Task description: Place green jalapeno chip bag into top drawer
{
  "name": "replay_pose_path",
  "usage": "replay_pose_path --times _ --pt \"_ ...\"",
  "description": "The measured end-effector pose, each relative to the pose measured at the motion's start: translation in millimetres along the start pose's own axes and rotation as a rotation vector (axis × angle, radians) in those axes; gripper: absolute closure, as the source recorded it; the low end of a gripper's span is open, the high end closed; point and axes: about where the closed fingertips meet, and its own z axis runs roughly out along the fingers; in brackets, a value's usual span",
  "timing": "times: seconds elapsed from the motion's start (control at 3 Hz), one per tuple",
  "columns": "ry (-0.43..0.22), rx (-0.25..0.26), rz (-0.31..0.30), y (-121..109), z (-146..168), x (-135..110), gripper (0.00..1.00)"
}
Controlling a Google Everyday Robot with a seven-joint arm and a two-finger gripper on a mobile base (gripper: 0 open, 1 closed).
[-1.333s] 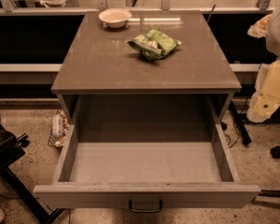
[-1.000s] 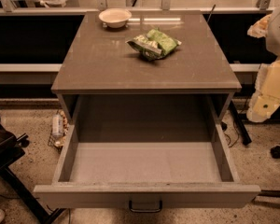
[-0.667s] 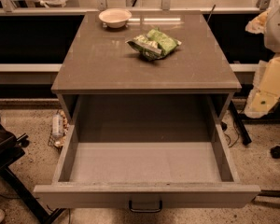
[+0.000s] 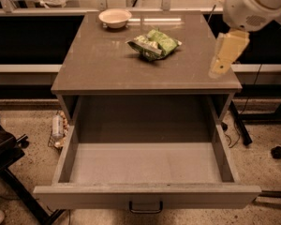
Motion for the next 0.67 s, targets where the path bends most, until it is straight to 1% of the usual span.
replay_pose_path --times 0.33,0.67 --pt "-0.028 0.044 -0.037 -35.8 22.7 -14.7 0.00" --pt "-0.028 0.044 -0.037 -35.8 22.7 -14.7 0.00"
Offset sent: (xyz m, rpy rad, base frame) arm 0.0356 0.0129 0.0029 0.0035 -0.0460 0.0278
